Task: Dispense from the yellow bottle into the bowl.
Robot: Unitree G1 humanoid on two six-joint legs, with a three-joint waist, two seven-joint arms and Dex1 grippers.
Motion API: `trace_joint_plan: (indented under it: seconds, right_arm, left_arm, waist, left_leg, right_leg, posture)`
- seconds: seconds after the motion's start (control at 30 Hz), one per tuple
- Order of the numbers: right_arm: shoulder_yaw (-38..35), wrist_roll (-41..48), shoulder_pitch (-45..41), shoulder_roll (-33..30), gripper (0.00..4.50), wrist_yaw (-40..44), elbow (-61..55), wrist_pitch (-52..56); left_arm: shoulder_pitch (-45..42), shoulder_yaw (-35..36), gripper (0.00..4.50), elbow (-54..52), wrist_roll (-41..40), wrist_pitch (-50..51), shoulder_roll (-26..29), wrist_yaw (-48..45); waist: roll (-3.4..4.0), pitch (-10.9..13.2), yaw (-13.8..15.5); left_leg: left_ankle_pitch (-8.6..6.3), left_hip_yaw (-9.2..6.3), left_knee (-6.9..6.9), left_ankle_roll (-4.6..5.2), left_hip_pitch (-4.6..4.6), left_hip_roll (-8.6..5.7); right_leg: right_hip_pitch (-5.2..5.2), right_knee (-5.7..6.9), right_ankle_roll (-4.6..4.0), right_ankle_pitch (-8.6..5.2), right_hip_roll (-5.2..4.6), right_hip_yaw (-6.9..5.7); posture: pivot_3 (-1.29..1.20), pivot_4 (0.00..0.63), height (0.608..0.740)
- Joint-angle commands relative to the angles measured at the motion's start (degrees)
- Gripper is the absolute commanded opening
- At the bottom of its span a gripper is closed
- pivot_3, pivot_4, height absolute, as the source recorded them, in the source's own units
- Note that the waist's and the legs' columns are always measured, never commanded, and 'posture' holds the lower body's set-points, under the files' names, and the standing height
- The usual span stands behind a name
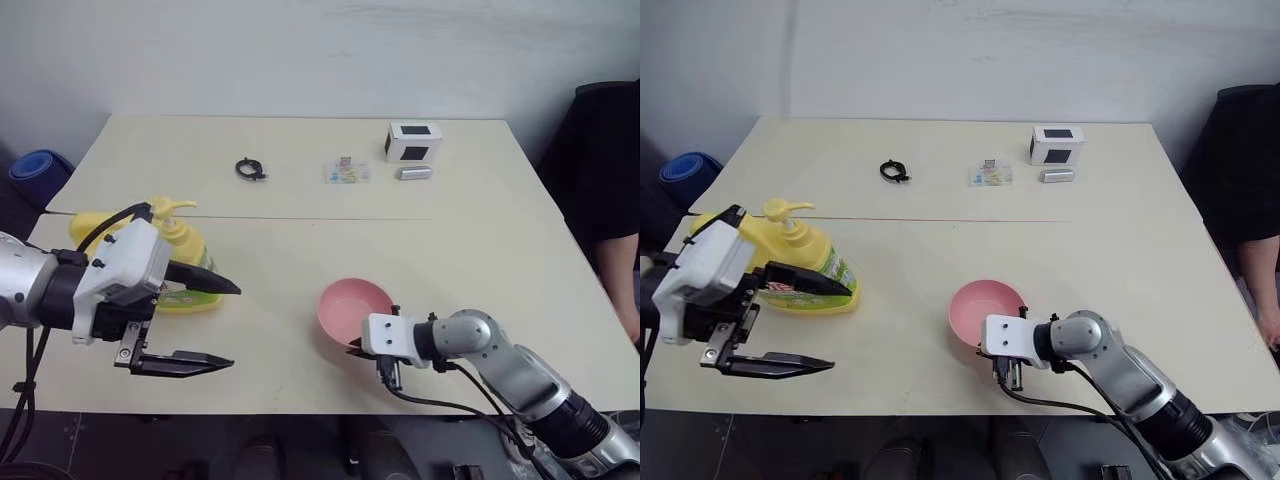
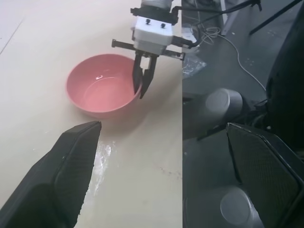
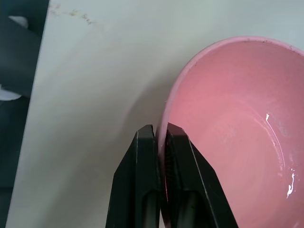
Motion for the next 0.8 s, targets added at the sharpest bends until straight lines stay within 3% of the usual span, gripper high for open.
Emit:
trace_joint_plan:
  seconds: [0.03,0.17,0.37,0.5,0.8]
  right_arm:
    - [-2.64,0.14,-2.29,-2.39,0.04,2.73,-2.99,-0.30]
    - [-3.49,2.99,-13.17,-2.26,0.04,9.53,-0.22,1.41]
    - [-0.75,3.89,-31.53,5.23,0.04,17.15,12.39,-1.53]
    - [0.72,3.31,-42.45,12.72,0.00,20.81,22.66,-4.51]
    - [2.78,-0.15,-57.78,24.75,0.00,26.42,42.89,-15.61]
  left_arm:
    - [-0.89,1.92,4.50,0.48,-0.40,0.12,0.12,0.73]
    - [-7.35,3.70,4.50,6.11,-3.81,3.07,-0.08,5.65]
    - [-16.99,8.65,4.50,15.61,-8.05,8.31,0.19,13.34]
    - [-17.55,12.22,3.63,19.67,-5.78,9.19,0.40,16.83]
    - [-8.48,17.42,0.94,20.74,3.90,2.83,-0.64,13.50]
  waist:
    - [0.00,0.00,-0.02]
    - [-0.08,0.08,-0.30]
    - [-0.08,0.08,-0.41]
    - [-0.08,0.09,-0.57]
    - [-0.09,0.09,-1.61]
  left_leg:
    - [0.00,0.00,0.02,0.00,0.00,0.00]
    - [0.00,0.01,0.17,0.00,-0.01,0.02]
    - [-0.01,-0.10,0.20,0.01,0.04,0.06]
    - [-0.04,-0.14,0.19,-0.04,-0.02,0.11]
    - [-0.09,-0.22,0.28,-0.21,-0.19,0.47]
  right_leg:
    - [0.00,0.01,0.00,0.00,0.00,0.00]
    - [-0.02,0.14,0.01,0.01,0.03,0.01]
    - [-0.03,0.37,-0.08,-0.06,0.08,-0.05]
    - [-0.09,0.40,-0.13,-0.10,-0.12,-0.10]
    - [-0.17,0.70,-0.17,-0.11,-0.28,-0.24]
  posture:
    - [0.00,0.150,0.740]
    - [0.00,0.150,0.740]
    - [0.00,0.150,0.740]
    - [0.00,0.150,0.740]
    - [0.00,0.150,0.740]
